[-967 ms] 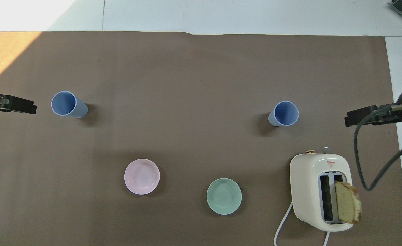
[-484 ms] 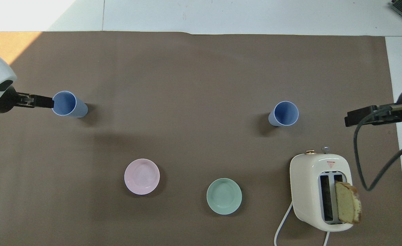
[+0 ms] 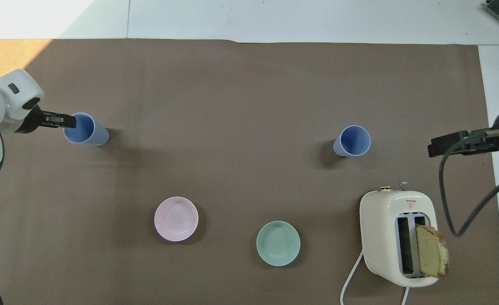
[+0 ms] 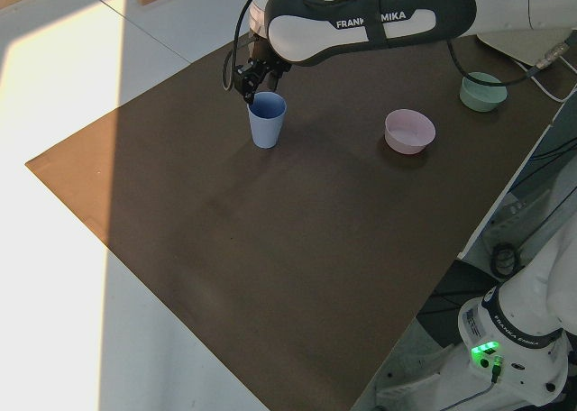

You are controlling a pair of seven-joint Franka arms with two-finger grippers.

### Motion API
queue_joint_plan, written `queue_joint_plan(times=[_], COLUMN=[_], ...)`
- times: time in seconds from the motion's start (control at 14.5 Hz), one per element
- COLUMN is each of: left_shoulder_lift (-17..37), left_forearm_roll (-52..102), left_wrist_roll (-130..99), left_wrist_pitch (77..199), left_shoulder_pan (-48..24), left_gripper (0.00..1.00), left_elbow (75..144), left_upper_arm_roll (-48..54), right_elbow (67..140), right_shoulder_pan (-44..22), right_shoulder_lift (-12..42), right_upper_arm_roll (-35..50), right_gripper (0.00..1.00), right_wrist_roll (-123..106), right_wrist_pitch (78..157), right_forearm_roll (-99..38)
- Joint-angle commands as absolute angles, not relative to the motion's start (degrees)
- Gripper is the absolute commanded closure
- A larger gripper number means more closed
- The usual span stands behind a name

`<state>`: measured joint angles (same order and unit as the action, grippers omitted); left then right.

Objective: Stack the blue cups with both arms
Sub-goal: 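Reach the left gripper to the nearby blue cup and grasp it, then carry the blue cup with the left gripper to the table center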

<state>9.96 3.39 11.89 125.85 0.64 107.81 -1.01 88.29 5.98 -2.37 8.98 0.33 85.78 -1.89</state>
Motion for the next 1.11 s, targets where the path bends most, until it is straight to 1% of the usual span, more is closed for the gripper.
queue_joint_plan(times=[0.0, 0.07, 0.28, 0.48, 0.62, 0.97, 1.04], left_shoulder_lift=[10.89, 11.86, 13.53, 14.15, 14.15, 14.06, 14.06], left_forearm_roll=[4.74, 6.05, 6.94, 6.94, 6.94, 6.94, 6.94], left_wrist_roll=[13.36, 13.36, 13.45, 13.62, 13.62, 13.62, 13.54], left_wrist_pitch=[127.26, 127.87, 129.73, 129.64, 129.29, 128.85, 128.76], left_shoulder_pan=[1.84, 2.19, 2.2, 2.2, 2.2, 2.2, 2.2], left_gripper=[0.63, 0.65, 0.68, 0.67, 0.64, 0.63, 0.71], left_elbow=[108.37, 108.37, 108.46, 109.25, 109.16, 109.25, 109.25], left_upper_arm_roll=[-0.62, -0.62, -0.62, -0.62, -0.62, -0.62, -0.62], right_elbow=[89.91, 89.91, 89.91, 89.91, 89.91, 89.91, 89.91], right_shoulder_pan=[6.86, 6.86, 6.86, 6.86, 6.86, 6.86, 6.86], right_shoulder_lift=[-3.69, -3.69, -3.69, -3.69, -3.69, -3.69, -3.69], right_upper_arm_roll=[9.14, 9.14, 9.14, 9.14, 9.14, 9.14, 9.14], right_gripper=[0.0, 0.0, 0.0, 0.0, 0.0, 0.0, 0.0], right_wrist_roll=[-0.53, -0.53, -0.53, -0.53, -0.53, -0.53, -0.53], right_wrist_pitch=[86.92, 86.92, 86.92, 86.92, 86.92, 86.92, 86.92], right_forearm_roll=[-3.16, -3.16, -3.16, -3.16, -3.16, -3.16, -3.16])
